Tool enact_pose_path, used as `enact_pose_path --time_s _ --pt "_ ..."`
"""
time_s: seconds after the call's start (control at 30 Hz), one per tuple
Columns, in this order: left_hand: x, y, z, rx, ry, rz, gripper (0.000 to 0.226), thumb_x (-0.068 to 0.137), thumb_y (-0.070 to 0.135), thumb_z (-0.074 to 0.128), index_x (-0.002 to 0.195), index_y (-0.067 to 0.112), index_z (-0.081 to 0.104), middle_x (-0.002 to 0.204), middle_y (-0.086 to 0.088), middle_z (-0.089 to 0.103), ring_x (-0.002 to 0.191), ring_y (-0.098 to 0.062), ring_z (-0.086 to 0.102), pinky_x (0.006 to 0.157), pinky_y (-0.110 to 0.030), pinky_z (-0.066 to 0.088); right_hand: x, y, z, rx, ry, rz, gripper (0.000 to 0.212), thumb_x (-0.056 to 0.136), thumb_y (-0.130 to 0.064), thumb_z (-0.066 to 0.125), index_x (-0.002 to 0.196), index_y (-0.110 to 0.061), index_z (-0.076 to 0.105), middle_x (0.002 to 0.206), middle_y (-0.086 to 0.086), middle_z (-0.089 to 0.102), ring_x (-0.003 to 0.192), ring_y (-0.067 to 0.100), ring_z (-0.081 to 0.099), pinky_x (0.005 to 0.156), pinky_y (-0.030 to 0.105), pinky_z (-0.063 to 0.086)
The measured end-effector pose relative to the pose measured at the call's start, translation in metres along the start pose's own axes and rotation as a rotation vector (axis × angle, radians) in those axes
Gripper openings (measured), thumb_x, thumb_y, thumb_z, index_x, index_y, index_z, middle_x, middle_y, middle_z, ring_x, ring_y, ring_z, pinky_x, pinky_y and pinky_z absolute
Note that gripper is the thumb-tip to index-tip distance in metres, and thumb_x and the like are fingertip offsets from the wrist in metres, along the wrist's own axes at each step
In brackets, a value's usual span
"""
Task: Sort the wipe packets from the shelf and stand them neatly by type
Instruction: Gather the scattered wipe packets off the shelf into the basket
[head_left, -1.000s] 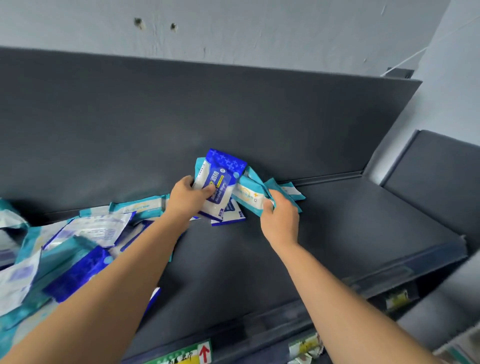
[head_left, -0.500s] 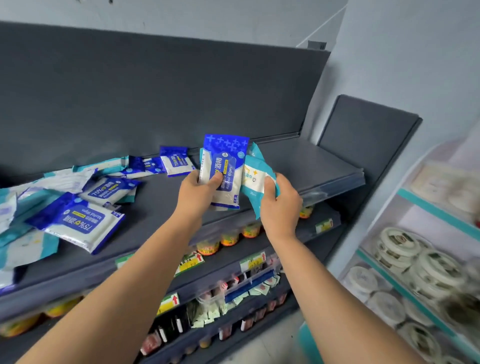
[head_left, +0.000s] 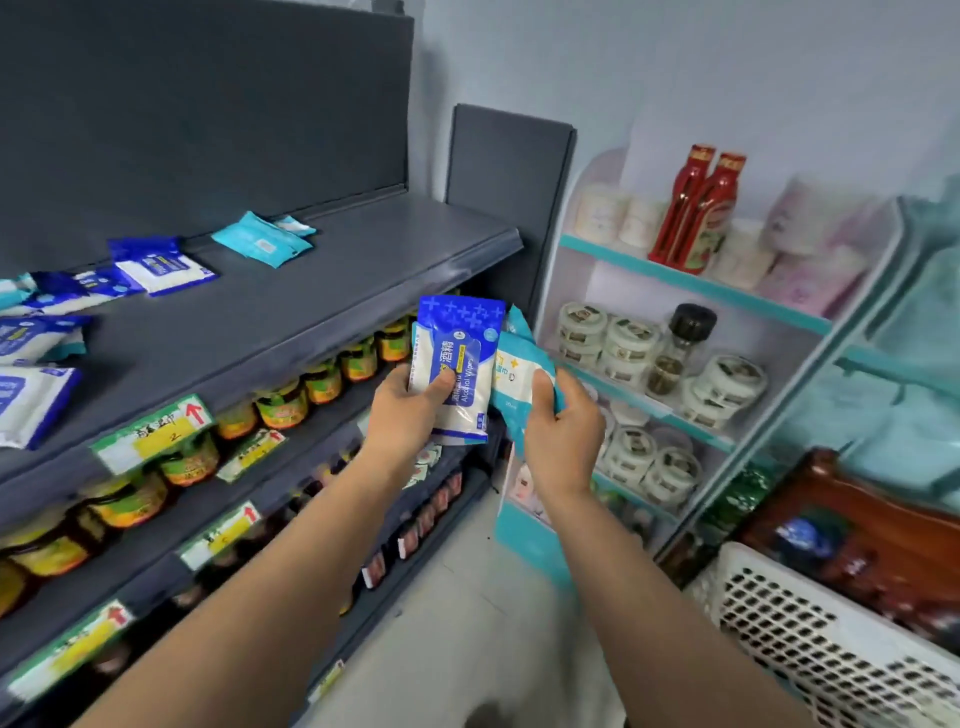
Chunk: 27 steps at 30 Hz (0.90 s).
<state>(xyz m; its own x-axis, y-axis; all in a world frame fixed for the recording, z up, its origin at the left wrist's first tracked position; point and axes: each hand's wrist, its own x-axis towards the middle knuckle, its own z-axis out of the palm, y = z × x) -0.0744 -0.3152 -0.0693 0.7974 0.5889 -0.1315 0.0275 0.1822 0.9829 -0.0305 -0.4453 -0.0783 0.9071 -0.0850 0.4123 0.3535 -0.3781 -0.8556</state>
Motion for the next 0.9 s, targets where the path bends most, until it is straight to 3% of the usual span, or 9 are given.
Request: enact_pose_path --time_s 0.13,0.23,0.4,0.5,0.63,0.8,0.9 --pt "-0.038 -0.032 0.036 0.048 -0.120 -0.057 0.022 0.092 0.016 0.063 0.110 0.003 0.061 0.100 -0.011 0.071 0.074 -0.018 0.068 0.061 -0.031 0.058 -0.024 0.027 -0.059 -0.071 0.074 0.063 0.020 0.097 -0.020 0.053 0.085 -0.009 0.064 0.067 -0.002 0.053 0.066 0.024 0.050 0.060 0.031 0.030" --pt "-0.063 -0.053 0.069 0.106 -0.227 -0.107 0.016 0.092 0.017 0.063 0.105 0.008 0.062 0.098 -0.009 0.072 0.079 -0.022 0.069 0.069 -0.037 0.060 -0.034 0.051 -0.102 -0.150 0.125 0.121 0.023 0.097 -0.020 0.053 0.101 -0.004 0.068 0.079 0.011 0.065 0.075 0.028 0.057 0.065 0.036 0.040" --pt "-0.096 -0.093 0.130 0.169 -0.344 -0.191 0.007 0.089 0.017 0.065 0.096 0.016 0.063 0.100 -0.010 0.071 0.087 -0.028 0.069 0.072 -0.047 0.059 -0.042 0.100 -0.171 -0.206 0.149 0.184 0.020 0.097 -0.019 0.052 0.088 -0.007 0.065 0.074 0.007 0.063 0.067 0.022 0.054 0.061 0.034 0.040" --pt "-0.116 -0.118 0.171 0.205 -0.399 -0.243 0.014 0.089 0.019 0.065 0.103 0.017 0.062 0.102 -0.006 0.070 0.089 -0.024 0.068 0.070 -0.039 0.059 -0.043 0.130 -0.215 -0.243 0.152 0.267 0.020 0.098 -0.019 0.050 0.095 -0.009 0.067 0.076 0.000 0.062 0.069 0.018 0.054 0.062 0.029 0.035" --pt "-0.146 -0.153 0.229 0.251 -0.447 -0.295 0.015 0.089 0.019 0.065 0.104 0.016 0.062 0.100 -0.006 0.070 0.088 -0.023 0.068 0.075 -0.038 0.057 -0.039 0.171 -0.275 -0.300 0.128 0.311 0.023 0.098 -0.017 0.051 0.110 -0.006 0.068 0.090 0.006 0.068 0.075 0.015 0.054 0.067 0.025 0.037" --pt "-0.184 -0.201 0.299 0.324 -0.452 -0.347 0.015 0.091 0.020 0.063 0.106 0.015 0.060 0.101 -0.006 0.068 0.087 -0.021 0.066 0.079 -0.038 0.055 -0.034 0.242 -0.342 -0.403 0.016 0.331 0.019 0.099 -0.018 0.050 0.086 -0.012 0.062 0.063 -0.002 0.055 0.056 0.018 0.049 0.053 0.028 0.035" --pt "-0.201 -0.231 0.333 0.361 -0.440 -0.390 0.023 0.092 0.019 0.062 0.113 0.011 0.060 0.105 -0.008 0.068 0.083 -0.019 0.066 0.070 -0.032 0.055 -0.034 0.283 -0.372 -0.450 -0.071 0.406 0.021 0.100 -0.021 0.047 0.081 -0.016 0.055 0.064 -0.006 0.051 0.059 0.015 0.048 0.050 0.025 0.029"
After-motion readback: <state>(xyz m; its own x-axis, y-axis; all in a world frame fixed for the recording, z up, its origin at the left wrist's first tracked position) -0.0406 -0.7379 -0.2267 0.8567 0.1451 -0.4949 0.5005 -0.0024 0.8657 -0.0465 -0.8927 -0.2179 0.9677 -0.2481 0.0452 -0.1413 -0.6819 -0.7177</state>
